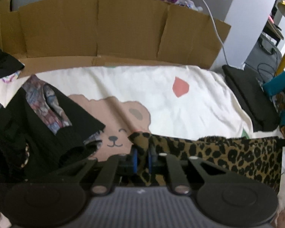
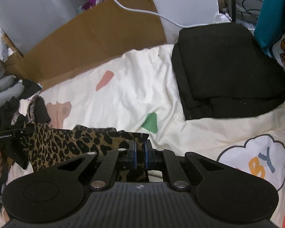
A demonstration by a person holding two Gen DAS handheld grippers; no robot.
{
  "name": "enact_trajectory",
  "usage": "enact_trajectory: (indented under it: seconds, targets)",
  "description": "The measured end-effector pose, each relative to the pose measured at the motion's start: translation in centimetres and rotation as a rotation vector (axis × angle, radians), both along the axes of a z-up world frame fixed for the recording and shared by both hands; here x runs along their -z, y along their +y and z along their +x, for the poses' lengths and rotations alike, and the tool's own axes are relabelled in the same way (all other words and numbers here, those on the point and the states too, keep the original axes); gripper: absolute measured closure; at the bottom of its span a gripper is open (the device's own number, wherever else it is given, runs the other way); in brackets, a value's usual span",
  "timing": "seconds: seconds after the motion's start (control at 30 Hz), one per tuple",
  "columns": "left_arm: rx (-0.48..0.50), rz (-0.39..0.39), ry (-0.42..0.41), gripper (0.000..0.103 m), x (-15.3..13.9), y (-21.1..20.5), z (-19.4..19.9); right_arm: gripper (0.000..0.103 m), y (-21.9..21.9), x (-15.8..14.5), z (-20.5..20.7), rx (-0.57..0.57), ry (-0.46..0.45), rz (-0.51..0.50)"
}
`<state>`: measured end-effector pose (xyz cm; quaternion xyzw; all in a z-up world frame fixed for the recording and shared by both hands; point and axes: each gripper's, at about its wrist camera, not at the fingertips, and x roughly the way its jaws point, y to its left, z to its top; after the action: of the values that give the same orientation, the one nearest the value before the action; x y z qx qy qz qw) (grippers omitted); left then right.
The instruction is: Fold clothes
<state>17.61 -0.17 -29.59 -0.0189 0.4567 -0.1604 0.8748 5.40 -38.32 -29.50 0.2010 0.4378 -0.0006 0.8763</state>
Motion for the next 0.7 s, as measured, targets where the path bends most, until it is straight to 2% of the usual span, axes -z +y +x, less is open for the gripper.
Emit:
enact_trajectory:
  seconds: [0.33, 0.53, 0.7]
  targets:
    - [0.003, 0.003, -0.003, 0.092, 0.2, -1.1, 1.5, 0.097, -0.8, 1.2, 1.1, 0.037, 0.045, -0.003]
    - [-0.015, 0.034, 0.036, 0.092, 2.1, -1.8, 3.2, 0.097, -1.0, 3.0, 3.1, 0.033, 0.082, -0.011]
    - [-0.028, 0.062, 0.104, 0.092, 5.4, -1.9, 4.4, 0.097, -1.4, 5.7, 4.7, 0.026, 0.133, 0.011]
